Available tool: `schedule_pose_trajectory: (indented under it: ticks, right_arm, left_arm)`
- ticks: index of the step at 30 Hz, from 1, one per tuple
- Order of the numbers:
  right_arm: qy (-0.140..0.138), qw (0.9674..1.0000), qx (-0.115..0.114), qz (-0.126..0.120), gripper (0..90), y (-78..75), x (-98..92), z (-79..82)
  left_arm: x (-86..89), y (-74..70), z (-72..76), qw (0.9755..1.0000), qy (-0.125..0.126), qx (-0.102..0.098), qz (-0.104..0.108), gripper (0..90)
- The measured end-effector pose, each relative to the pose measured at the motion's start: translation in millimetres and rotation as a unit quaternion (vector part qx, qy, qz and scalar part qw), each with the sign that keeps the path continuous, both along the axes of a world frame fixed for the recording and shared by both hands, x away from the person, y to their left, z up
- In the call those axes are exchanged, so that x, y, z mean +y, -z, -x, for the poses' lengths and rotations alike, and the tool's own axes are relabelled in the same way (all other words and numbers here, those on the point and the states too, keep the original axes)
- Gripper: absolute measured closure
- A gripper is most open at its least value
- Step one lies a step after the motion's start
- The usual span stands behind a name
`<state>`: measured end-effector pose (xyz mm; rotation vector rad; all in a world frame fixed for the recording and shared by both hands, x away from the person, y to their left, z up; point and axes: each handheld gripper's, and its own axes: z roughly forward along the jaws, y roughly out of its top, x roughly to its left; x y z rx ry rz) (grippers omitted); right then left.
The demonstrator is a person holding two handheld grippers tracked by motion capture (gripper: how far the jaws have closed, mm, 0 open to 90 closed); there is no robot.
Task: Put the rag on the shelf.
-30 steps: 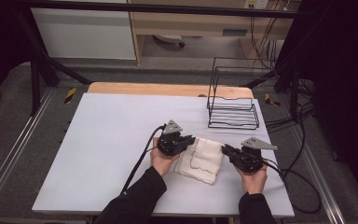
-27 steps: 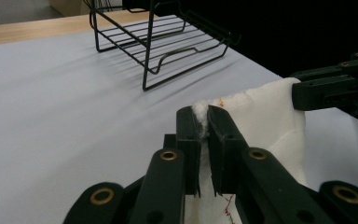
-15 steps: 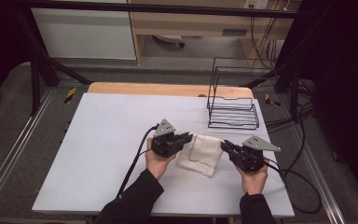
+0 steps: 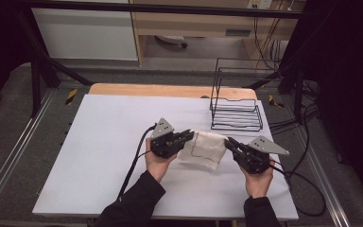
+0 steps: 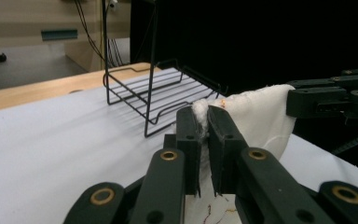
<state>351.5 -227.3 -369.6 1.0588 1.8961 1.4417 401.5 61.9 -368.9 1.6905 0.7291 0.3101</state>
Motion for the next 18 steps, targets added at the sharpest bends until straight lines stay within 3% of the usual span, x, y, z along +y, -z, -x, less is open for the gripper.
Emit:
schedule_pose_trajectory:
  ticks: [9,18]
  right_arm:
    - [0.001,0.9994,-0.031,-0.012,81.5,-15.4,2.0,3.7]
    - [0.006,0.9983,-0.055,-0.02,81.6,-26.8,-1.0,4.7]
  left_arm:
    - [2.2,-17.5,4.3,0.9993,-0.01,-0.028,0.024,83.3]
    - [-0.2,-27.8,6.1,0.9984,-0.012,-0.044,0.035,83.3]
